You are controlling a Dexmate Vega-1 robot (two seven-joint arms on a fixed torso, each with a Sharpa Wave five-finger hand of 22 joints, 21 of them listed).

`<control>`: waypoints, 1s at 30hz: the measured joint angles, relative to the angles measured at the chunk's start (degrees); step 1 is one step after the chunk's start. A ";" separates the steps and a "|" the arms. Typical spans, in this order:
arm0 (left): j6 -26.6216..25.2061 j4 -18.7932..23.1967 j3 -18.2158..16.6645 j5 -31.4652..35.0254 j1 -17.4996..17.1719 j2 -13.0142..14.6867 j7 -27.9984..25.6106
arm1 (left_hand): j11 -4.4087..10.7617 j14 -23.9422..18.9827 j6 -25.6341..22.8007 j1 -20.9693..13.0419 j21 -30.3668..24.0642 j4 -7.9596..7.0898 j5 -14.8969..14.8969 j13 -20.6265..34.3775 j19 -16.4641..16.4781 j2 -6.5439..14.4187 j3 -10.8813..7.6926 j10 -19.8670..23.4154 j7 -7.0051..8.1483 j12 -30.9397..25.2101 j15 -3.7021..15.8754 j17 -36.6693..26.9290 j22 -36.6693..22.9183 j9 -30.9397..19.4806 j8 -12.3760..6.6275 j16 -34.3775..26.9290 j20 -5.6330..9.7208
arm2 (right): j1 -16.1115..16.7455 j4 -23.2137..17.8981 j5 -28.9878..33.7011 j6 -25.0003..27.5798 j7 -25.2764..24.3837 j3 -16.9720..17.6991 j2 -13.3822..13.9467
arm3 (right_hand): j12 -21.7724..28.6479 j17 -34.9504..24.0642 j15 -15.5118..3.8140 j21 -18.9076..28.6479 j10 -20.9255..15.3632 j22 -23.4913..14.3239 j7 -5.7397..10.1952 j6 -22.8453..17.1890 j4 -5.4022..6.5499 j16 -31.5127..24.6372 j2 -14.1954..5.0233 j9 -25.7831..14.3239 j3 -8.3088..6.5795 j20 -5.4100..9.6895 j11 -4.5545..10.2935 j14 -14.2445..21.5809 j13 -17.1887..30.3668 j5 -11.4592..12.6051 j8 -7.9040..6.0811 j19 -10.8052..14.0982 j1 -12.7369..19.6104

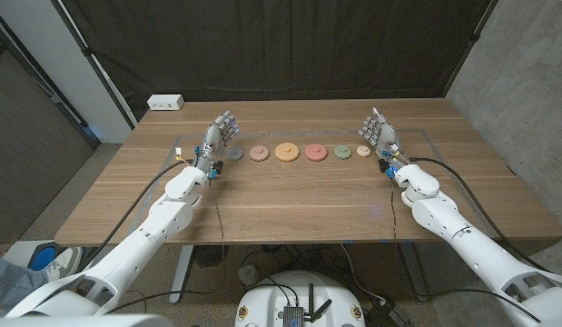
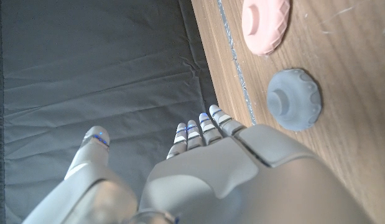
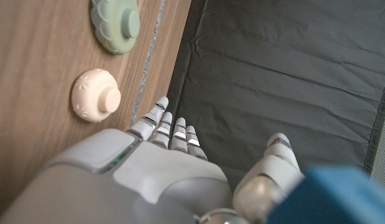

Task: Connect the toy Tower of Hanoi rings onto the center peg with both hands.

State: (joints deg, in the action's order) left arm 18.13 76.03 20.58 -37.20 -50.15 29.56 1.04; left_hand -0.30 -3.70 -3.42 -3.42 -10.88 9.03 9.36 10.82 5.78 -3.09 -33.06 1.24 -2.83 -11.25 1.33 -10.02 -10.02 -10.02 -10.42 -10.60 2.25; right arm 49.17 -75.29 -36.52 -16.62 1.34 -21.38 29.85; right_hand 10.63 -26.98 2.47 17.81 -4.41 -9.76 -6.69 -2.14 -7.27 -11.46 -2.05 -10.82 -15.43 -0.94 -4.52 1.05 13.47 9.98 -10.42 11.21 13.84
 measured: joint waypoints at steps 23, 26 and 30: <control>2.12 2.08 -0.98 0.33 -2.45 1.33 0.00 | 0.37 -3.35 -1.19 -0.68 -0.79 -0.01 0.00 -0.01 2.28 0.24 0.01 2.11 0.57 -0.65 0.19 0.01 0.01 0.01 0.00 -0.68 -0.84 | 2.17 -3.10 2.61 -1.35 -2.56 -0.59 0.48 | 0.92 0.65 0.62 0.18 -1.86 -0.19 0.96 -1.58 -0.23 -1.81 -0.39 0.01 -0.23 -0.91 -0.19 4.17 -0.92 0.00 -0.89 3.63 0.38; 2.13 2.45 -1.11 0.54 -2.70 1.45 -0.56 | 0.30 -5.01 -1.49 -0.69 -1.10 -0.01 0.00 -0.01 3.79 0.24 0.01 2.57 0.88 -0.66 -0.40 0.01 0.01 0.01 0.00 -0.87 -2.38 | 2.30 -3.54 2.79 -1.37 -2.88 -0.59 0.51 | 1.06 0.71 0.71 0.43 -2.91 -0.29 1.87 -2.48 -0.23 -2.41 -0.76 0.01 -0.23 -1.40 -0.36 6.08 -1.20 0.00 -1.35 5.76 0.75; 2.13 2.86 -1.20 0.72 -2.95 1.53 -1.20 | -0.06 -7.86 -1.92 -0.68 -1.86 -0.01 0.00 -0.01 5.41 0.24 0.01 3.54 1.31 -0.66 -0.73 -0.26 -0.26 0.01 0.00 -1.76 -4.41 | 2.32 -3.80 2.88 -1.37 -3.15 -0.59 0.55 | 1.51 0.96 0.87 0.91 -4.23 -0.28 2.81 -4.04 -0.23 -3.44 -0.76 0.01 -0.22 -2.16 -0.10 8.91 -1.23 0.00 -1.67 8.57 0.75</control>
State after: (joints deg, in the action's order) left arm 20.26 78.89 19.38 -36.48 -53.09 31.09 -0.16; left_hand -0.36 -11.57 -5.34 -4.11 -12.74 9.02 9.36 10.80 11.19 -2.85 -33.05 4.78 -1.52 -11.91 0.60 -10.28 -10.29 -10.01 -10.42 -12.36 -2.17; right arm 51.49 -79.09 -33.64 -17.99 -1.80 -21.97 30.40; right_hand 12.14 -26.02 3.34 18.72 -8.64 -10.04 -3.88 -6.18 -7.51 -14.90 -2.81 -10.80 -15.65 -3.10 -4.62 9.96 12.24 9.98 -12.09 19.78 14.59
